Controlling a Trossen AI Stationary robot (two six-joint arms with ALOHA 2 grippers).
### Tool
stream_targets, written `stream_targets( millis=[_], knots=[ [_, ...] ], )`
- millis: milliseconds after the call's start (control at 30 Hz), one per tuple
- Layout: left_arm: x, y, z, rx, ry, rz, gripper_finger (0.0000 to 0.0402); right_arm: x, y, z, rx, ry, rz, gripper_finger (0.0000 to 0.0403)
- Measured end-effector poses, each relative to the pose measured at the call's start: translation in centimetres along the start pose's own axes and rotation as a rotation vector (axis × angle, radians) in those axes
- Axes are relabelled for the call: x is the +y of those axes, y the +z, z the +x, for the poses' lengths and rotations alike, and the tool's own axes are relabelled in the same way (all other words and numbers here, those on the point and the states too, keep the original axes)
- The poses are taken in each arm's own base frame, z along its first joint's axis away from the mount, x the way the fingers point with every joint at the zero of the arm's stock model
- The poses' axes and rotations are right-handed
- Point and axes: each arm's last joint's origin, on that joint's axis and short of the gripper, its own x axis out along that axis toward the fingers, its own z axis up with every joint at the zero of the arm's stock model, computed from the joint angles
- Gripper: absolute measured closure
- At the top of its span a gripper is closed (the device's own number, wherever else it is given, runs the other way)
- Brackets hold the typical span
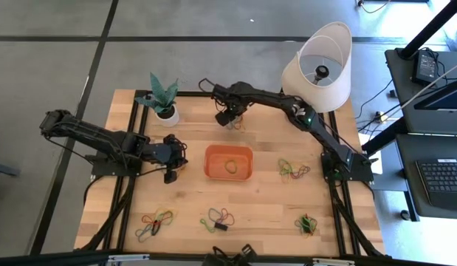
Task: Pick and place rubber bands into bin
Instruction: Put the red rubber band into the orange bin
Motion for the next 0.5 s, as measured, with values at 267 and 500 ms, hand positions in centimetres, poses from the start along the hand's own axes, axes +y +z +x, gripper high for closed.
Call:
stream_targets(
  millis=[267,500],
  knots=[
    [0.1,0.0,0.0,-0.013,0.038,-0.001,0.0398,0.1,-0.9,1.2,0.055,-0.023,-0.012,0.0236],
    [0.1,0.0,0.0,-0.016,0.046,-0.001,0.0399,-0.1,-1.5,1.7,0.095,-0.044,0.001,0.0235]
  ],
)
